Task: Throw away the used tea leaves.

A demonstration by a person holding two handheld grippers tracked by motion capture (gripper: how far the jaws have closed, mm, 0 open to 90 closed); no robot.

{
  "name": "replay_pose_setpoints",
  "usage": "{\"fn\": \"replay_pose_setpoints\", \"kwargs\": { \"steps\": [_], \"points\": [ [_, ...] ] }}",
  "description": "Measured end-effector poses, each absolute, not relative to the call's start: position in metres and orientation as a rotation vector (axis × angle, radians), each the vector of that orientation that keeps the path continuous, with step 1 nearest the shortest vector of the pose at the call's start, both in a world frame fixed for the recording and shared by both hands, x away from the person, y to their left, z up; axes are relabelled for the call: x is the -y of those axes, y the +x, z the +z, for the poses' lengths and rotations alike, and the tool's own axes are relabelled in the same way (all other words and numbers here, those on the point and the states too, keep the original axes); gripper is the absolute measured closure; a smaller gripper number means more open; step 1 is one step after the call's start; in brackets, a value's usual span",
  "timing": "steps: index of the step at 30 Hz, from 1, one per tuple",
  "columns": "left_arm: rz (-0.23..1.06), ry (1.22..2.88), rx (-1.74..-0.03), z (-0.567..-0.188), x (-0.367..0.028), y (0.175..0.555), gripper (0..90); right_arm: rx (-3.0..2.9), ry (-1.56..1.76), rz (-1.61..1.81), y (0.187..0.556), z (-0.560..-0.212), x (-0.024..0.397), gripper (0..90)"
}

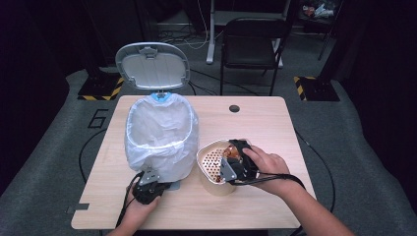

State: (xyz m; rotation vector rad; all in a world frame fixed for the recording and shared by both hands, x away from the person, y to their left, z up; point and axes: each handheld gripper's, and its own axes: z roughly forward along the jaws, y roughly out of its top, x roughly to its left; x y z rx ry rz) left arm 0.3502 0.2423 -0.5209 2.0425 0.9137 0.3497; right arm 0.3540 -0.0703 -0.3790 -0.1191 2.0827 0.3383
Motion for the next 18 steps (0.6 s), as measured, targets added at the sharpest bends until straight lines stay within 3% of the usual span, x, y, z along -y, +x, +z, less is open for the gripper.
{"fn": "replay_pose_setpoints", "kwargs": {
  "steps": [18],
  "points": [
    [0.349, 2.043, -0.915, -0.5208, -0.2423, 0.3502, 90.0, -2.006, -0.282, 0.143, 0.3469, -0.3883, 0.062, 41.7]
  ]
}}
